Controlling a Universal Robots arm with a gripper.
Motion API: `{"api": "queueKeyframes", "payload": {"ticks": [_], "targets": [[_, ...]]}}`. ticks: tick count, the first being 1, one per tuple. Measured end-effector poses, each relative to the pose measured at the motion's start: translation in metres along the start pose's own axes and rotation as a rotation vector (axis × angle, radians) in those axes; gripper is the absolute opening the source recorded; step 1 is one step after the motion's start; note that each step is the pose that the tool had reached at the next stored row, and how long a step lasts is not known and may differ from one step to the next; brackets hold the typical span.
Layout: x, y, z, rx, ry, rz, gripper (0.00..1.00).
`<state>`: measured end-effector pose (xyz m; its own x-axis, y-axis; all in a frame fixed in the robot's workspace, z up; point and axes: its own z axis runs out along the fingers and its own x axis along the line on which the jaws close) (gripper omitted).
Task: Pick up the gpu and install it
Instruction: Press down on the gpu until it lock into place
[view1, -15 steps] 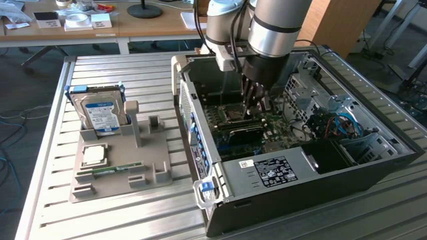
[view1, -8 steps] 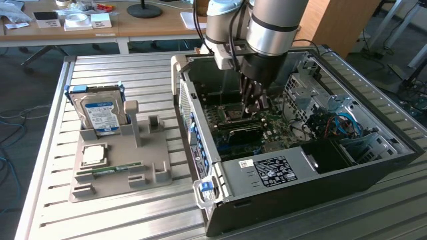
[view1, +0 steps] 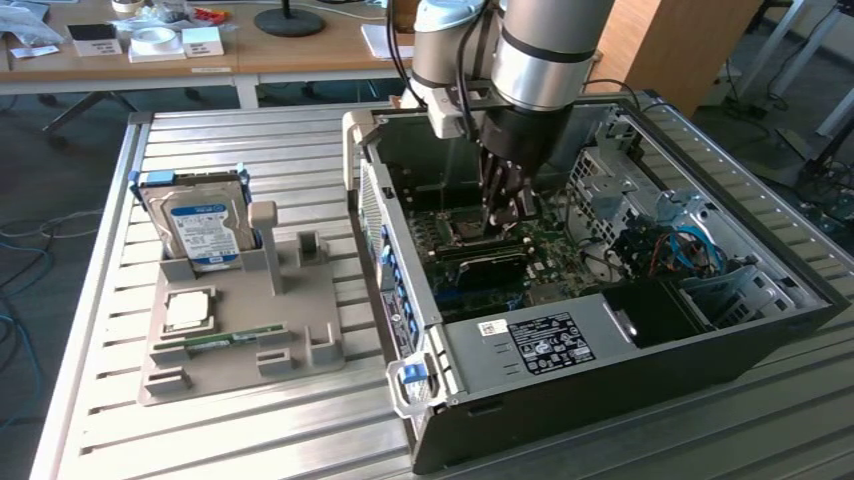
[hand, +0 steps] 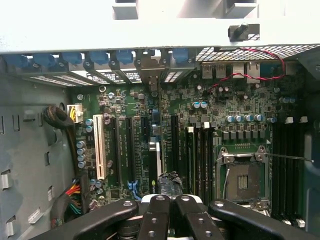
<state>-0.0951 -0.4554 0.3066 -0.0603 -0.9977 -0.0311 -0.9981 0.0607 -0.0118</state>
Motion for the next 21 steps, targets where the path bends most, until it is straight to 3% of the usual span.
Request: {"api": "queueKeyframes", "payload": {"ticks": [21], "targets": [[0.0000, 0.0002, 0.0085, 0.0000, -0.0003, 0.000, 0.11]]}}
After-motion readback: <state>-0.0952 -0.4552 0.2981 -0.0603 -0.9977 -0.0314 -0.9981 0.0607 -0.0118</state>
